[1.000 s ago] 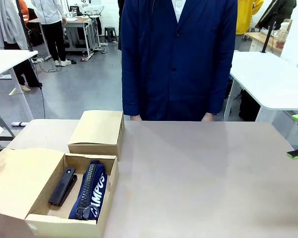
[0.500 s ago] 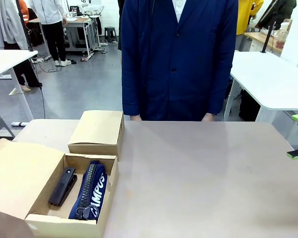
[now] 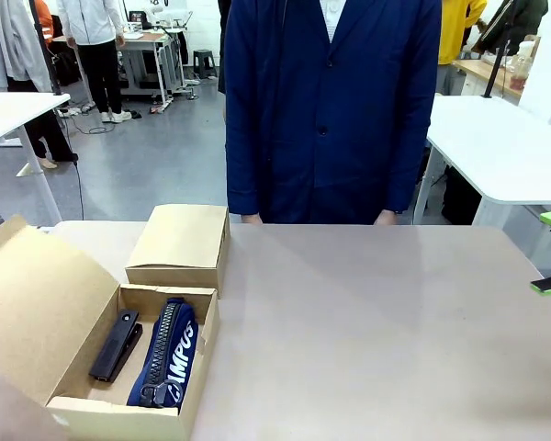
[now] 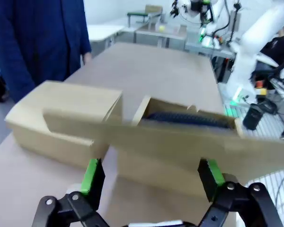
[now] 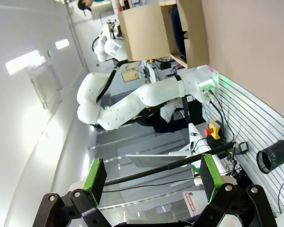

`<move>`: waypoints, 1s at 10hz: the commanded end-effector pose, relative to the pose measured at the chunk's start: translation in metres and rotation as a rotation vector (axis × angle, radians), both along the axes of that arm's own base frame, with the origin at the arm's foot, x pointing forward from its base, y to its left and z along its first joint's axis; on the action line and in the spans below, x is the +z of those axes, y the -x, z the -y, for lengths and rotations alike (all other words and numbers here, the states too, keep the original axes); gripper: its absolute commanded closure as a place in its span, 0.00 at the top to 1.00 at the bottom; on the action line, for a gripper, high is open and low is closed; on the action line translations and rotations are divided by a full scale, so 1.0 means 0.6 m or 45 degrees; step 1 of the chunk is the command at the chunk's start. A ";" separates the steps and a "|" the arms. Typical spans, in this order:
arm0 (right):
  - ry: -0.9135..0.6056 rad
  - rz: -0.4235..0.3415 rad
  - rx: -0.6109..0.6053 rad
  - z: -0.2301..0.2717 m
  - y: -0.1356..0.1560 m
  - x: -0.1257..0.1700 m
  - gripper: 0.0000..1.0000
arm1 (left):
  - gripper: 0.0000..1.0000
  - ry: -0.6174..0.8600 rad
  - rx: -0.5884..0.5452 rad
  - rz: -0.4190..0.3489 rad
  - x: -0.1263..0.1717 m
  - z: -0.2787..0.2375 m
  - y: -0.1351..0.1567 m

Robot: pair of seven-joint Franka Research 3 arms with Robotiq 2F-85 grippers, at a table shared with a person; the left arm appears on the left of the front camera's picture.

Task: Place items inside the box.
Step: Close the lid of the Mailer Box closest to the robot.

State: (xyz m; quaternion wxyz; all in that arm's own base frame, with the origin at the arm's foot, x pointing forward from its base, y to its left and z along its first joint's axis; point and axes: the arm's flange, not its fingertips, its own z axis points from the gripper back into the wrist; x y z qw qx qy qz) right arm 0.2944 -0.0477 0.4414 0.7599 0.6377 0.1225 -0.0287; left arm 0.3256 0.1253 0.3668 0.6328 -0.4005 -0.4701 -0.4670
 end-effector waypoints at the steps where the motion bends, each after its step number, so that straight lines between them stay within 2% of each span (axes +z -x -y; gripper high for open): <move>1: -0.008 0.021 -0.018 -0.003 0.002 0.000 1.00 | 1.00 0.021 -0.054 0.050 0.049 0.098 0.040; 3: -0.008 0.021 -0.018 -0.003 0.002 0.000 1.00 | 1.00 -0.021 -0.234 0.060 0.041 0.224 0.074; 5: -0.008 0.021 -0.018 -0.003 0.002 0.000 1.00 | 1.00 -0.092 -0.280 0.096 0.000 0.307 0.080; 8: -0.008 0.021 -0.018 -0.003 0.002 0.000 1.00 | 1.00 -0.284 -0.378 0.070 -0.081 0.365 0.113; 9: -0.008 0.021 -0.018 -0.003 0.002 0.000 1.00 | 1.00 -0.404 -0.379 0.130 -0.107 0.368 0.124; 10: -0.008 0.021 -0.018 -0.003 0.002 0.000 1.00 | 1.00 -0.485 -0.444 0.121 -0.129 0.371 0.134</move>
